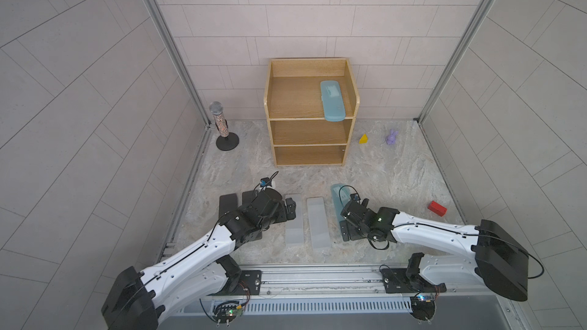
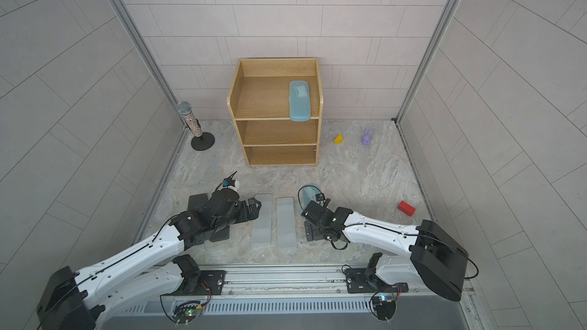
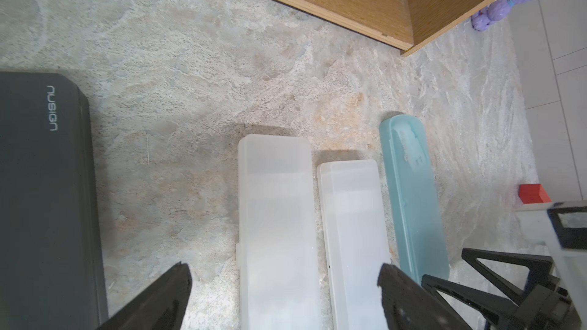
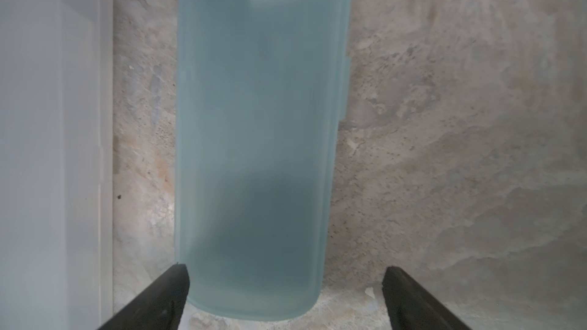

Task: Place the pencil cases on the shelf according to color
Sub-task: Pick up the pencil case from the center of the board.

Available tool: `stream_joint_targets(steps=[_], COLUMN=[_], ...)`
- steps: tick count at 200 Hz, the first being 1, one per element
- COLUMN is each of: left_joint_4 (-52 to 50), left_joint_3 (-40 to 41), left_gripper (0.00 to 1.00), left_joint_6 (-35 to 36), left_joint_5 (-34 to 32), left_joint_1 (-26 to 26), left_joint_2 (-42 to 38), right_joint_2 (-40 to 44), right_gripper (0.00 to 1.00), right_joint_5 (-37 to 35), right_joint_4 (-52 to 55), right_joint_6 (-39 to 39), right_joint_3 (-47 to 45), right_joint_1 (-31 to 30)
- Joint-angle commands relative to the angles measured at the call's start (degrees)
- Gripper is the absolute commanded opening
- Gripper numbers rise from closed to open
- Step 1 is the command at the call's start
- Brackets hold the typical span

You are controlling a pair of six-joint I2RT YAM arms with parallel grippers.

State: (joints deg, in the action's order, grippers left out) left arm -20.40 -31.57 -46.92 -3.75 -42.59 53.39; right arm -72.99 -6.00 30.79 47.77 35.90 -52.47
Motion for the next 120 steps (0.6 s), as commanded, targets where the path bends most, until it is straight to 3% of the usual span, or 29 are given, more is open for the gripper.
stream_joint_targets(steps=[1,120], left_joint_4=[-0.24,-0.12], left_joint_3=[-1.86,-0.17], left_gripper=[1.00,1.00], left_joint_6=[0.69,0.42], left_joint_5=[-0.87,-2.10], left_joint_1=[-0.55,-1.18], left_joint_2=[0.67,-1.73], right_joint_2=[-1.66,-7.49], right_gripper=[1.00,0.99], right_joint_5=[0.89,-0.04], right_joint_4=[-1.88,-5.84], right_joint_6=[-0.51,4.01], right_joint_3=[1.04,-4.04], right_joint_1=[-0.18,-1.37])
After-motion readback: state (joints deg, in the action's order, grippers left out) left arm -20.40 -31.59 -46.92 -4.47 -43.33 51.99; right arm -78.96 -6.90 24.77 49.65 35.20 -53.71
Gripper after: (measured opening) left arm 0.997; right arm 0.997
